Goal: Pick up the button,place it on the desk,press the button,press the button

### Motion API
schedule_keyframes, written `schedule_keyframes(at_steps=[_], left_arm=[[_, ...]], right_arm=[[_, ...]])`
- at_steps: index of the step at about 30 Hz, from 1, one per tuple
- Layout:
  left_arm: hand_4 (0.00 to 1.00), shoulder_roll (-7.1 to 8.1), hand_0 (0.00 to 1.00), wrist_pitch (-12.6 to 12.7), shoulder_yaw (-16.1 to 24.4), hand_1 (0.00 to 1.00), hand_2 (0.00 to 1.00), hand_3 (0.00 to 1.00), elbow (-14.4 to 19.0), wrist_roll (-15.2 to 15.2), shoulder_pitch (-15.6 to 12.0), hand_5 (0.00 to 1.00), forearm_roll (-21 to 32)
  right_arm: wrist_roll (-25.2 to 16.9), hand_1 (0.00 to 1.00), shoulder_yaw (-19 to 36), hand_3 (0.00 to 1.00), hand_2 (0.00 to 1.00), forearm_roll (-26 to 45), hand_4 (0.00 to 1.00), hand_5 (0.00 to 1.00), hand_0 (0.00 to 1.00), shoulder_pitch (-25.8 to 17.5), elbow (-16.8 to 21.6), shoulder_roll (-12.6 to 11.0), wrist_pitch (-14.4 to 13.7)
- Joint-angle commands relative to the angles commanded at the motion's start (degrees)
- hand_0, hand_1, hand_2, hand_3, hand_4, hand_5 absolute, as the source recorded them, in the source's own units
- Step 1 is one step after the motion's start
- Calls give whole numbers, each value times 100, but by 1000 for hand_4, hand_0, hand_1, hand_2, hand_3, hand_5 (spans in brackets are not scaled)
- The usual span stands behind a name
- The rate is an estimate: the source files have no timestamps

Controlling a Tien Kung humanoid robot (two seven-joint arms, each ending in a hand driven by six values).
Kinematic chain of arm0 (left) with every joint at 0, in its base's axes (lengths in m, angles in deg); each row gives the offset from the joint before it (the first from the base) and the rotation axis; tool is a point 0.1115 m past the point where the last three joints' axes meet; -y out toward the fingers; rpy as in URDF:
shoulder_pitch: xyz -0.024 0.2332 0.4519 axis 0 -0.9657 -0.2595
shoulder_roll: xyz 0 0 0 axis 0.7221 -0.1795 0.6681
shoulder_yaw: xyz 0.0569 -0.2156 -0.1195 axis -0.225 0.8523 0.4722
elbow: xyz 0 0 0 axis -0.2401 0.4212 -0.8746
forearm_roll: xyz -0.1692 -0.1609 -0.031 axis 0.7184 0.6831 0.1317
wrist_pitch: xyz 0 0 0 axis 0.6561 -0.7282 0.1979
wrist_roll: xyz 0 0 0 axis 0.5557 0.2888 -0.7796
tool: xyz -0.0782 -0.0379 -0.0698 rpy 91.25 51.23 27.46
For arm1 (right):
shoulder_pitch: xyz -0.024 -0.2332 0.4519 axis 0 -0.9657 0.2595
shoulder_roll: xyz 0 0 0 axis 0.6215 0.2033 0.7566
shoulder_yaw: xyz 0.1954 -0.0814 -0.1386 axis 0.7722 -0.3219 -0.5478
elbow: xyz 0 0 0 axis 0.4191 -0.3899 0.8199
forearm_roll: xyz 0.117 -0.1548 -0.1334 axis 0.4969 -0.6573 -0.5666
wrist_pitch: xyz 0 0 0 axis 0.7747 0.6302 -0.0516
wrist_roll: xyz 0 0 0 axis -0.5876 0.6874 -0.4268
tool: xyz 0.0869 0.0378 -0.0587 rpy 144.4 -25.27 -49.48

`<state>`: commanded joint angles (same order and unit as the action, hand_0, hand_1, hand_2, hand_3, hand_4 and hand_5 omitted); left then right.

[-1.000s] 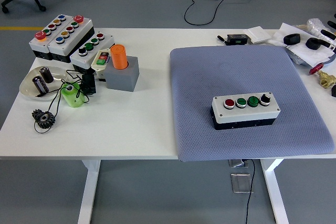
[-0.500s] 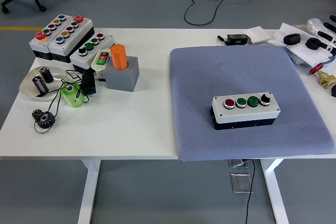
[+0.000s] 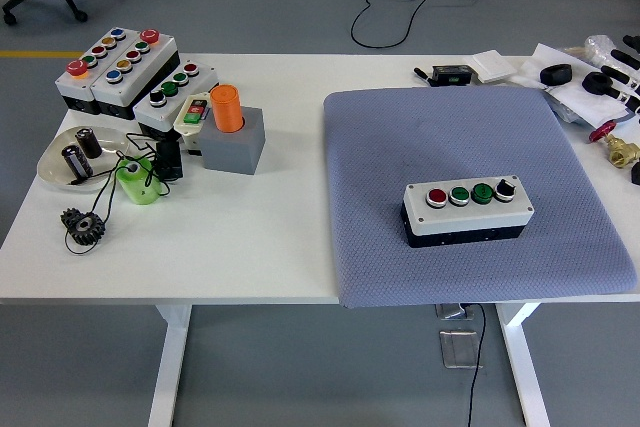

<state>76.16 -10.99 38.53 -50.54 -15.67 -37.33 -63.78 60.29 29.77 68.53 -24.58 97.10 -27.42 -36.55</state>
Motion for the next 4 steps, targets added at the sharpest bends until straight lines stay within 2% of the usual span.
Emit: schedule_keyframes(at_steps=[4], left_arm=[[269,0,597,-1,-3,545,514,461,1,0,-1,979,0]], right_arm=[[-3,793,4,840,841,17,698,487,796,-3,1,6,-3]])
